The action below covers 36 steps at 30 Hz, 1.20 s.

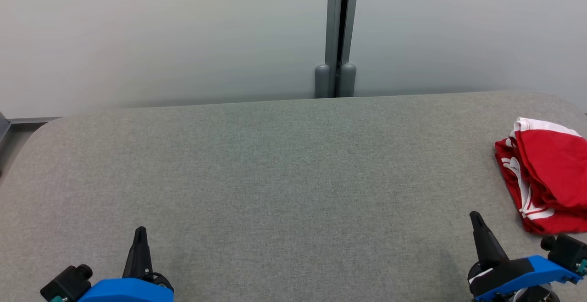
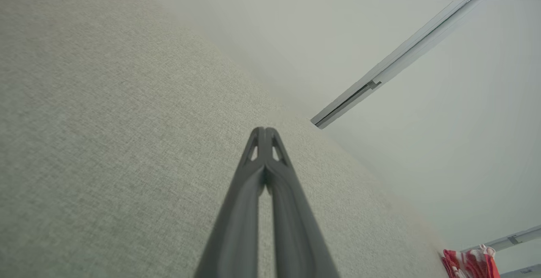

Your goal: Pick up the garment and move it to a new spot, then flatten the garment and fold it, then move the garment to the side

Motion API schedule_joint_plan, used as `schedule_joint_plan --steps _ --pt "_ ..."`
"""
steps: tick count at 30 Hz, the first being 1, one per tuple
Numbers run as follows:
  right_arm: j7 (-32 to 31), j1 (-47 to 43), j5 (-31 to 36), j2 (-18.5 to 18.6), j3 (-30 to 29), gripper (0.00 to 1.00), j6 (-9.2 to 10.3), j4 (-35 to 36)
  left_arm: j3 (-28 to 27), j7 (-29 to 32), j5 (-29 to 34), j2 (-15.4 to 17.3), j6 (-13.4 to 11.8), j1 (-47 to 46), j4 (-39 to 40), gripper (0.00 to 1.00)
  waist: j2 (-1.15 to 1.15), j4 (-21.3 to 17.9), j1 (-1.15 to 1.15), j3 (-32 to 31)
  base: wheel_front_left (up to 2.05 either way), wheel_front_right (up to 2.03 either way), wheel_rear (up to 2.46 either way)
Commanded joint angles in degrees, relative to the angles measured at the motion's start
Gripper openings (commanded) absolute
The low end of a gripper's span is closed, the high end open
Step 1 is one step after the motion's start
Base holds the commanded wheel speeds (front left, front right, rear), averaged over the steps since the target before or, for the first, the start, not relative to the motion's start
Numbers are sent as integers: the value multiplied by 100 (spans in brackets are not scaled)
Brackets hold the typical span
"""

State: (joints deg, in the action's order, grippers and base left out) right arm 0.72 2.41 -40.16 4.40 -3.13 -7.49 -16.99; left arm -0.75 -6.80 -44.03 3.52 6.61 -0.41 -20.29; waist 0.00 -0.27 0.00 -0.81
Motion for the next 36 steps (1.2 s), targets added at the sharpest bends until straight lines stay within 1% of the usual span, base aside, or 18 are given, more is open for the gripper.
schedule_joint_plan --steps 1,18,36 --pt "-23 183 -210 11 -35 0 0 113 -30 42 -179 23 36 -199 109 0 0 1 0 1 0 0 0" --pt "-206 249 -1482 -32 -115 0 0 165 -178 372 -1358 1 51 -314 247 0 0 5 0 19 0 0 0" --pt "-363 295 -2612 -73 -189 0 -1 213 -310 673 -2409 -19 68 -418 371 0 0 10 0 38 0 0 0"
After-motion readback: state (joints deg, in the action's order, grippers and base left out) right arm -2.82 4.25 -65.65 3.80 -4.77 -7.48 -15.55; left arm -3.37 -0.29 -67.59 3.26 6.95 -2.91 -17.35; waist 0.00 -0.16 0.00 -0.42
